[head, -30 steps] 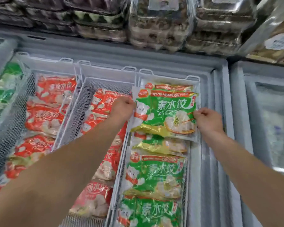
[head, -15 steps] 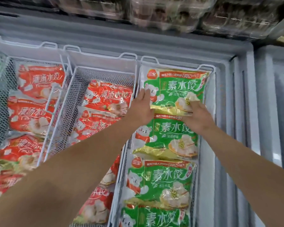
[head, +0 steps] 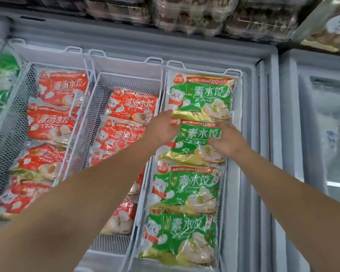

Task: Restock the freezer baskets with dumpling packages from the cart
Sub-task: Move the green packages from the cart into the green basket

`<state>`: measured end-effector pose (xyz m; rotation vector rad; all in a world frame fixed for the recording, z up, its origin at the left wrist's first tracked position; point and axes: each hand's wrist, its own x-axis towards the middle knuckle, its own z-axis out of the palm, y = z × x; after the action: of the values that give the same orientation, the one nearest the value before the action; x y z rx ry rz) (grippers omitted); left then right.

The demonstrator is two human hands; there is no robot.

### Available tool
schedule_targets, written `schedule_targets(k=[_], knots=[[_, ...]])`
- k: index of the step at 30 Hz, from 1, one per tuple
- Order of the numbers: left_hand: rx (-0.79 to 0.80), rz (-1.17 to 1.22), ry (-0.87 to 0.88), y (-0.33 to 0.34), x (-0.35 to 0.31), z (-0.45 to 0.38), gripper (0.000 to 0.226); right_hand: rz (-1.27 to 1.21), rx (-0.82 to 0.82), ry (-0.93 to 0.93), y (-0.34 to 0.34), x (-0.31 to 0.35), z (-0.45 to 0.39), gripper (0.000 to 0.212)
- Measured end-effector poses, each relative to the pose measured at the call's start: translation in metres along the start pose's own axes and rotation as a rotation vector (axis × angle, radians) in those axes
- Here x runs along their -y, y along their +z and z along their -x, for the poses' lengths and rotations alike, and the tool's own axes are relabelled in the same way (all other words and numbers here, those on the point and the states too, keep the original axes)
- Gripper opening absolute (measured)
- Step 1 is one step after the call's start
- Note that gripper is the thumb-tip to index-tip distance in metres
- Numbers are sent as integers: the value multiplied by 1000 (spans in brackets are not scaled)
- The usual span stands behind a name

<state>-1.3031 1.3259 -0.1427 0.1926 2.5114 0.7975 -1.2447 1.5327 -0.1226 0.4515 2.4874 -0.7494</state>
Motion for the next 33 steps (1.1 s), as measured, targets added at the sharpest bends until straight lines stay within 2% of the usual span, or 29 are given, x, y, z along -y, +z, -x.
schedule_targets(k=[8, 14, 18, 25, 33], knots=[[-99, 193, -154, 26, 5, 160, 57, 33, 47, -174, 38, -2, 123, 57], [-340, 296, -231, 50, 16, 288, 48, 157, 111, -355, 70, -4, 204, 60], [-504, 351, -339, 65, 29, 373, 40, 196, 152, -507, 97, 6, 256, 55], [-696, 468, -618, 95, 85, 516, 38, 240, 245, -791, 167, 55, 349, 45], [-810, 649, -897, 142, 170, 661, 37, 396, 487, -954, 284, 105, 436, 48]])
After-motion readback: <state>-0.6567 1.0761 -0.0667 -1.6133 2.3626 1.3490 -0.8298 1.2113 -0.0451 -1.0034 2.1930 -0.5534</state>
